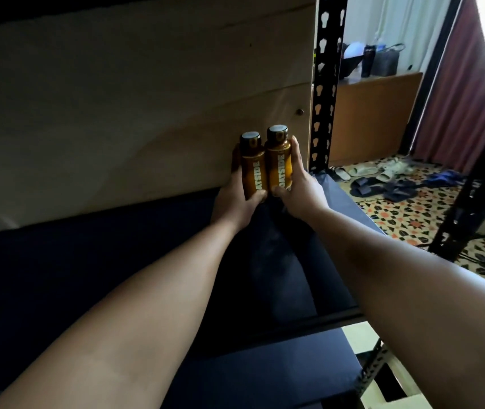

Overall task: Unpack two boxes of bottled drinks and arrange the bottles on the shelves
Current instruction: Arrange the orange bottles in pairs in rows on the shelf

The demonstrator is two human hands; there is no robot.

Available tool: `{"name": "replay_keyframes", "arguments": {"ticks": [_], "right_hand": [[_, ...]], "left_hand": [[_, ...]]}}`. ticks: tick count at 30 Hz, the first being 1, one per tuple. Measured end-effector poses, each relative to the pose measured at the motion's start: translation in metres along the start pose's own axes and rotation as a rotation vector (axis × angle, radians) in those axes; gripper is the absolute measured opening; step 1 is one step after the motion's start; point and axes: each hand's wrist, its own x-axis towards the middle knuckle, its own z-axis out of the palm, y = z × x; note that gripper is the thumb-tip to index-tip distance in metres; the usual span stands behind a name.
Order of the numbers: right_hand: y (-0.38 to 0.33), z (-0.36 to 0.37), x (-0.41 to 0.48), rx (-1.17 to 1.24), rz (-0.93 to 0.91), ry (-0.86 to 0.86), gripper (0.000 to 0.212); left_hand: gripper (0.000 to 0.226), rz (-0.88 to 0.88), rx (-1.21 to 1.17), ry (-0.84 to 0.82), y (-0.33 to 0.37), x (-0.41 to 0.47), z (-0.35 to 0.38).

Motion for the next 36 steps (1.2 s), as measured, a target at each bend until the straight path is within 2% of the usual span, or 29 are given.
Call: {"name": "replay_keyframes", "arguments": {"ticks": [6,16,21,36], "right_hand": [[0.01,0.003,0.017,0.009,0.029,0.042,0.11],[0.017,0.006,0.024,0.038,0.1,0.046,0.098],[0.018,0.004,0.028,0.053,0.104,0.029,0.093],[0.018,0.009,0.034,-0.018,0.18,0.002,0.093]], "left_hand": [[0.076,0.018,0.077,-0.016,0.004,0.022,0.009],[0.071,-0.017,0.086,-0.004,0.001,0.032,0.017],[0.075,-0.009,0.087,-0.008,0.0,0.032,0.017],[0.074,-0.043,0.214,-0.043,0.0,0.04,0.021]]}}
